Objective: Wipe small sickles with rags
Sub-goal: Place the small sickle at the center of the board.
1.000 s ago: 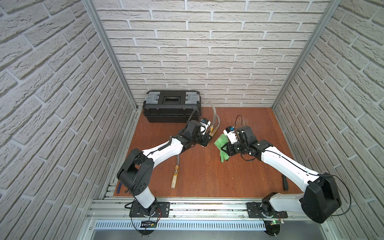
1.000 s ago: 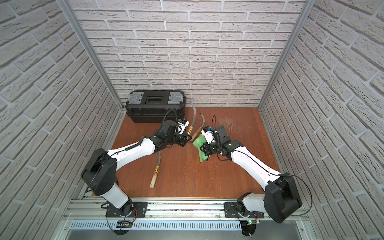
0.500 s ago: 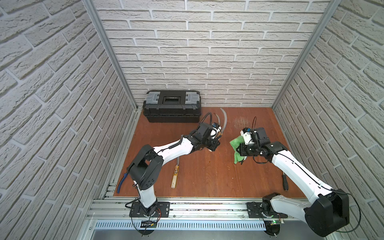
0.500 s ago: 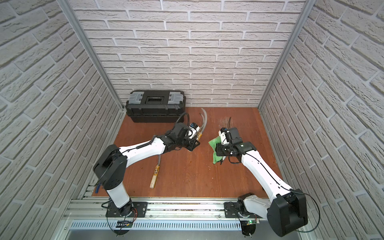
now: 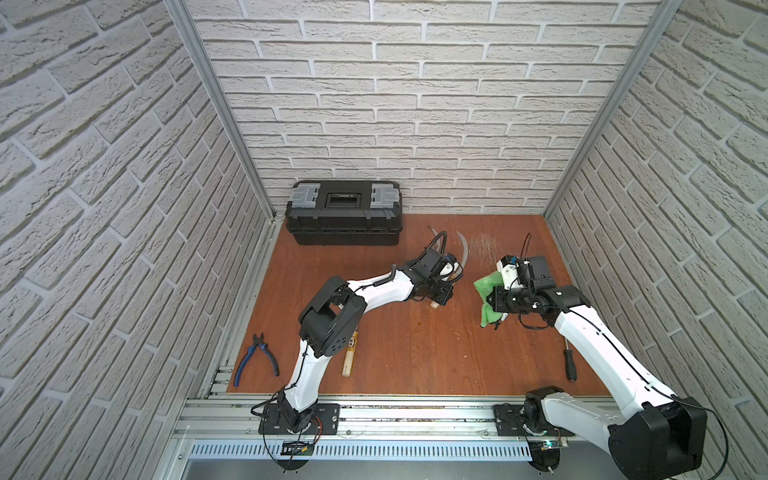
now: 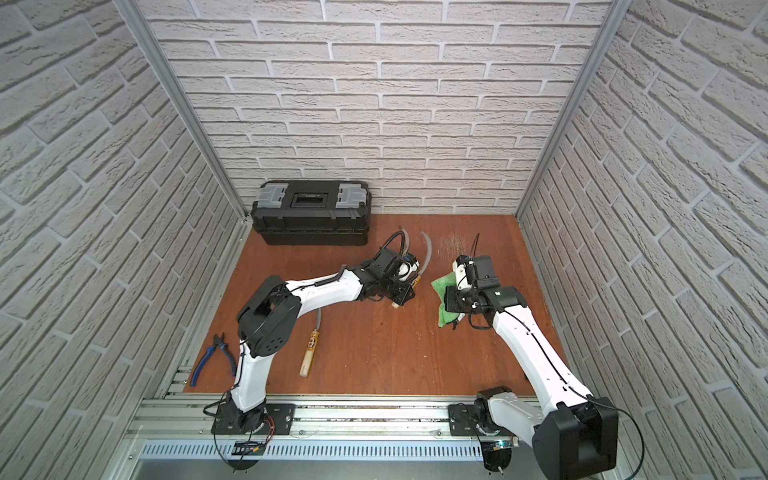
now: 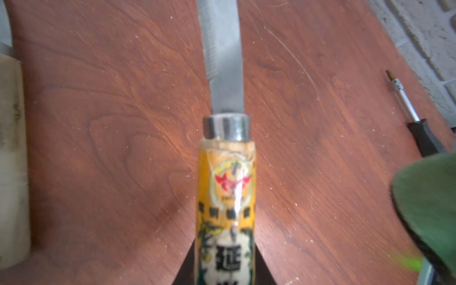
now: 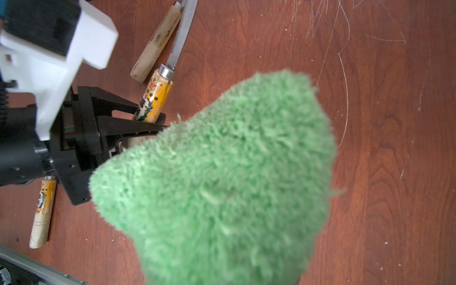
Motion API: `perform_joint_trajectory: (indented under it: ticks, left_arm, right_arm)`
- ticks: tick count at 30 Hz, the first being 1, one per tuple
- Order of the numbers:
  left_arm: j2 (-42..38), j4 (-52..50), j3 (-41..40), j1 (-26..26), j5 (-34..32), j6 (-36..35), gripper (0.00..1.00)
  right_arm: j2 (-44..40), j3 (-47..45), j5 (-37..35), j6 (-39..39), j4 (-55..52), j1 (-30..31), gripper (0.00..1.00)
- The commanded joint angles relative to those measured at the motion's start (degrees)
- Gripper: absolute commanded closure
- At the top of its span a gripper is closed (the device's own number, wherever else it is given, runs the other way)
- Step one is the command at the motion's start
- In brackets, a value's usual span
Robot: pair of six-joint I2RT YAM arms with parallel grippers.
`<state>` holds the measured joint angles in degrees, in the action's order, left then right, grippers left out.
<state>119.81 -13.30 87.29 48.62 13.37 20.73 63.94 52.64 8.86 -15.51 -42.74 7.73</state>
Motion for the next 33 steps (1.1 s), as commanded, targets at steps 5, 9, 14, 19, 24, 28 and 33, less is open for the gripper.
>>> perform_joint_trajectory:
  ticks: [5,9,14,19,24,28,33]
  left_arm:
    - [7.8,-7.1,9.4,0.1,0.2,-0.1,1.0]
    - [10.8,-8.9,12.6,-0.2,-0.8,0.0,1.0]
    - [14.3,-11.2,17.6,-1.0,-3.2,0.4,0.97]
    - [18.5,-13.9,23.1,-1.6,-5.5,1.9,0.9]
    - [22.3,-15.2,28.3,-2.2,-7.0,3.3,0.84]
    - [25.3,-16.7,33.1,-2.7,-7.1,3.7,0.76]
    - [27.1,-17.6,36.4,-3.3,-7.2,3.9,0.68]
  right_arm:
    - [-2.2,0.0,1.1,1.4,-0.3,-1.3,0.97]
    - [-2.5,0.1,1.7,1.5,-0.4,-1.6,0.97]
    - [-2.4,-0.3,2.7,1.6,-0.3,-1.8,0.97]
    - [-1.9,-1.1,3.2,1.9,0.7,-1.8,0.97]
    - [-1.8,-1.9,3.3,1.8,1.4,-1.9,0.97]
    - [-1.7,-1.9,3.5,1.9,1.2,-1.9,0.97]
    - [-1.7,-1.5,3.8,1.7,0.9,-1.9,0.97]
